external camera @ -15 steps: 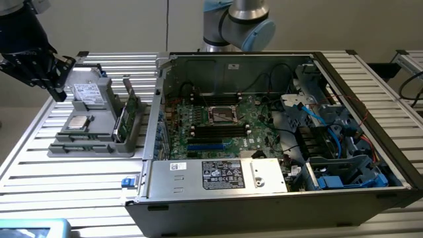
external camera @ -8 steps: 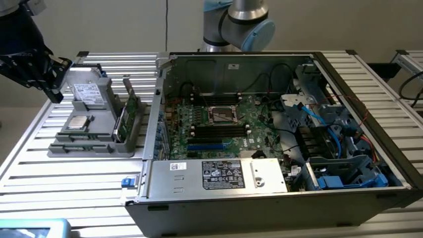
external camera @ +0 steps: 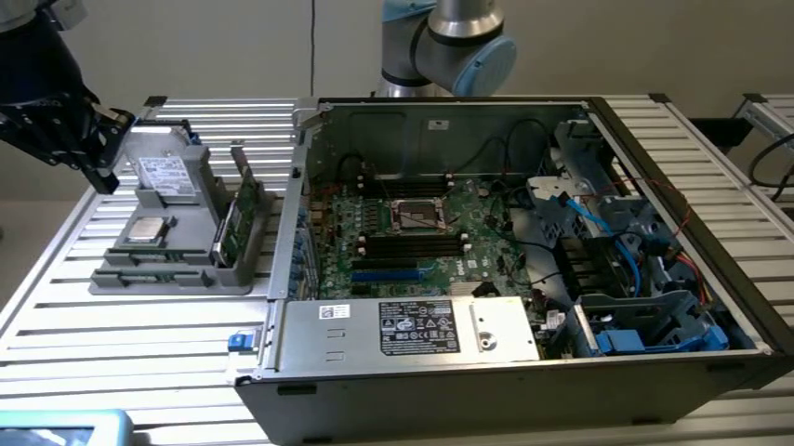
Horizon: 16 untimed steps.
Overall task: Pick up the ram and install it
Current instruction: 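Pick up the ram and move it above insertion slot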
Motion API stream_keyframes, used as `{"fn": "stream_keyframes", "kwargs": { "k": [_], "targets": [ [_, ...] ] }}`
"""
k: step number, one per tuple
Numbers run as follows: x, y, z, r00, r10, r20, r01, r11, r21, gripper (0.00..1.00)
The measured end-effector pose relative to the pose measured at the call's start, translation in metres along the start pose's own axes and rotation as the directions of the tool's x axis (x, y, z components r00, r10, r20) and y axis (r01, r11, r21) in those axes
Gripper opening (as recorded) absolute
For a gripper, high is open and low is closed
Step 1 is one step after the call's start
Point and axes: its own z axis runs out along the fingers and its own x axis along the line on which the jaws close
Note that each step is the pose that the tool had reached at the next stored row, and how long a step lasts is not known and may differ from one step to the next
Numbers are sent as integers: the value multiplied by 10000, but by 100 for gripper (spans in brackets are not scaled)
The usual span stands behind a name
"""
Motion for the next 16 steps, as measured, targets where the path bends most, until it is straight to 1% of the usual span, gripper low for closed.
{"fn": "stream_keyframes", "kwargs": {
  "k": [4,6,8,10,12,14,16],
  "targets": [
    [1,-1,33,10000,-39,-3,39,10000,1,11],
    [2,0,42,9994,-344,-10,344,9994,-6,11],
    [2,-1,50,9975,-704,-18,704,9975,-13,11],
    [2,-1,58,9943,-1067,-26,1067,9943,-21,11],
    [2,-2,66,9898,-1424,-35,1424,9898,-29,11],
    [2,-2,73,9840,-1779,-43,1779,9840,-37,11],
    [2,-2,77,9768,-2142,-53,2142,9768,-45,11]
  ]
}}
